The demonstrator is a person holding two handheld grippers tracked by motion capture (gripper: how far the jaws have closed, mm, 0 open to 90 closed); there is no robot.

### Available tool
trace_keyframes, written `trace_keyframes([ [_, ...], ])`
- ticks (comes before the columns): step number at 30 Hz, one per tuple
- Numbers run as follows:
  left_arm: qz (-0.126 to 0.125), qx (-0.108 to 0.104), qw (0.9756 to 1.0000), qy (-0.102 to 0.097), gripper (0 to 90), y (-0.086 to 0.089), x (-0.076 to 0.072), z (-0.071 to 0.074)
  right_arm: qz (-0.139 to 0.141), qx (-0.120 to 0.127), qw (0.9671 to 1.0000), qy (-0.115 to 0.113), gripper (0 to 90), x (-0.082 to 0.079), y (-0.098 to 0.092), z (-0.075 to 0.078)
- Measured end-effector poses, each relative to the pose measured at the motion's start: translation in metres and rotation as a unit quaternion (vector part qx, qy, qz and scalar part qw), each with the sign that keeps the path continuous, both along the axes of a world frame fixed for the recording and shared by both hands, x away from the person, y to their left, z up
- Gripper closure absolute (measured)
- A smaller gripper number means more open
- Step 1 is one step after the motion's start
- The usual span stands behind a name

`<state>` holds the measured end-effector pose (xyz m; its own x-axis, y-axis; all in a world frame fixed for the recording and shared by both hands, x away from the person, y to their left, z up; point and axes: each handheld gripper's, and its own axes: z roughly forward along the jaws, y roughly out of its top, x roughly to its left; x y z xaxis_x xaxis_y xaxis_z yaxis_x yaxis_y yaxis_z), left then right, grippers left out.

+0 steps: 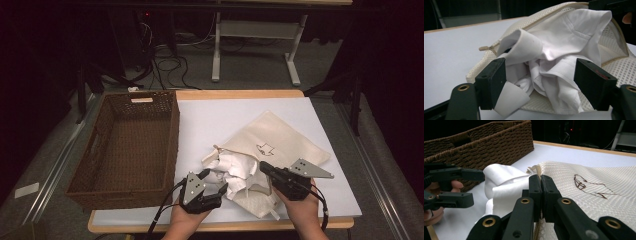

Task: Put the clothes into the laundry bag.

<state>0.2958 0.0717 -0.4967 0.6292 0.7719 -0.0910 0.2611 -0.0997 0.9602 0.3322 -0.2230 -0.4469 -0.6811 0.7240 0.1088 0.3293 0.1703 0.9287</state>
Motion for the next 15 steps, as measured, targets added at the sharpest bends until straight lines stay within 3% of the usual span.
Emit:
trace_keyframes([
  [5,0.001,-0.003,1.0,-0.001,30.7,0.004,0.002,0.004,-0.002,0.004,1.0,0.002,88.2,0.0,-0.002,0.001],
  [11,0.014,0.011,0.9996,0.023,36.3,0.003,0.015,-0.007,-0.002,0.003,1.0,0.002,88.2,0.0,0.0,0.0],
  [15,0.017,0.025,0.9992,0.025,38.2,-0.001,0.02,-0.009,-0.002,0.006,1.0,0.004,88.2,0.001,0.0,-0.001],
])
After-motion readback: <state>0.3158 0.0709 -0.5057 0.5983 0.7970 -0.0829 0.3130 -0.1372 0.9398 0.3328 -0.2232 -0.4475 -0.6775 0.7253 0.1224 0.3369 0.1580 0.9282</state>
